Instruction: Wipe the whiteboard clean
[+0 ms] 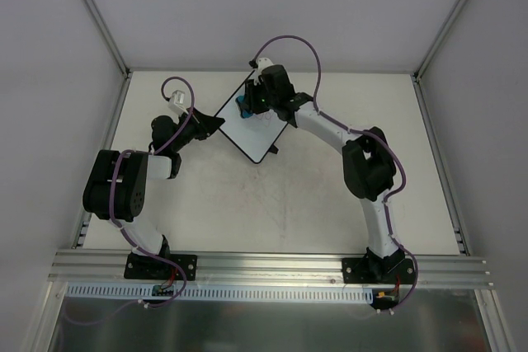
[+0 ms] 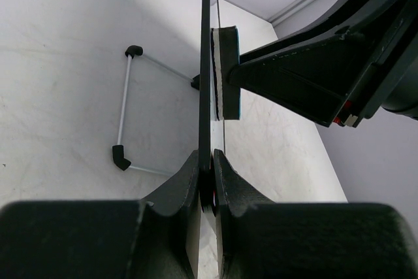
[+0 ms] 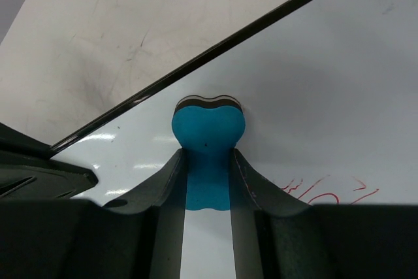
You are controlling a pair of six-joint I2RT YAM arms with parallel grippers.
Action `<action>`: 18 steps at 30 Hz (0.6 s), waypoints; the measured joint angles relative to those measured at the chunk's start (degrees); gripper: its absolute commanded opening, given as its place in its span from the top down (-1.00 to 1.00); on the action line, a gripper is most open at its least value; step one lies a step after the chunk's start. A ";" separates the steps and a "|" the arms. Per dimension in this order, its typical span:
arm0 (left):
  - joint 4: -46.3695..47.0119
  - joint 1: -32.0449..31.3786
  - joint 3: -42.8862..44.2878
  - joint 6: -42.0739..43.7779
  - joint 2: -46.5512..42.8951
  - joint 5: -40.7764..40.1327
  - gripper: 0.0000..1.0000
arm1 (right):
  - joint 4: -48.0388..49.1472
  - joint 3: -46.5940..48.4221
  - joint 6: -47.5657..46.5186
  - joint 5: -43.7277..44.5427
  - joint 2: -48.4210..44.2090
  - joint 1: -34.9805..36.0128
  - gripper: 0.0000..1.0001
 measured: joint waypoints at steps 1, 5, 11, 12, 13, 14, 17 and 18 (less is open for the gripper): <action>0.00 0.00 0.00 0.00 0.00 0.00 1.00 | 0.00 0.00 -0.57 -0.04 -0.09 0.24 0.99; 0.00 0.00 0.00 0.00 0.00 0.02 1.00 | -0.04 -0.09 -1.95 0.04 -0.37 1.07 0.98; 0.00 0.00 0.00 0.00 0.00 0.02 1.00 | 0.00 -0.28 -2.16 0.50 -0.46 1.20 1.00; 0.00 0.00 0.00 0.00 0.00 0.02 1.00 | 0.15 -0.48 -1.77 0.52 -0.57 1.14 1.00; 0.00 0.00 0.00 0.00 0.00 0.04 1.00 | 0.39 -0.74 -1.29 0.46 -0.66 1.03 1.00; 0.00 -0.02 0.00 0.00 0.00 0.04 1.00 | 0.59 -0.92 -0.68 0.24 -0.68 0.79 1.00; 0.02 -0.02 0.00 0.00 0.00 0.04 1.00 | 1.44 -1.90 1.97 -0.70 -0.90 -0.17 1.00; 0.02 -0.02 0.00 0.00 0.00 0.04 1.00 | 1.62 -2.32 3.08 -1.18 -0.96 -0.61 1.00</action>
